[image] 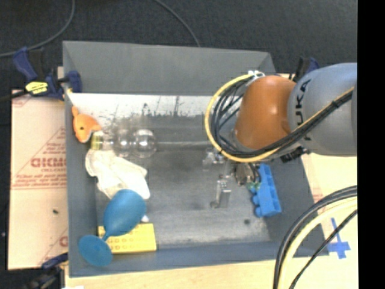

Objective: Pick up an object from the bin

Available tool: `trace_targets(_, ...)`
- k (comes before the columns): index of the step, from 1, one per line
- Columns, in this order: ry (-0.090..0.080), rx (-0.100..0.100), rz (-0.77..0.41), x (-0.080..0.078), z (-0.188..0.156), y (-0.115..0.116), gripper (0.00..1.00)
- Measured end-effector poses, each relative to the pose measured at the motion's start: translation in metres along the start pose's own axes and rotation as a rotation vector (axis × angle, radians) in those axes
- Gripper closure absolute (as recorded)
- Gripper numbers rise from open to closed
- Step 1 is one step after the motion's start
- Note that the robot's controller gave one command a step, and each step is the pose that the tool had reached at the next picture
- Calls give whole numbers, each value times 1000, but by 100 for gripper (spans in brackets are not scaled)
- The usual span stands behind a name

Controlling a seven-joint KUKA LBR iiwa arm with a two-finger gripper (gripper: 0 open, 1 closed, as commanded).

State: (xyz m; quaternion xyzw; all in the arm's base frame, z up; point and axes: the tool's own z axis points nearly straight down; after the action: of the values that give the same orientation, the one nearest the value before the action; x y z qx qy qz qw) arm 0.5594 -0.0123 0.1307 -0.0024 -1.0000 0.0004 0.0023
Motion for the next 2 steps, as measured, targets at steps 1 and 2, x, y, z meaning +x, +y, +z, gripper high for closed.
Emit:
trace_targets(1,-8,0,0,-2,-4,0,0)
trace_targets(2,-7,-2,6,-43,26,43,0)
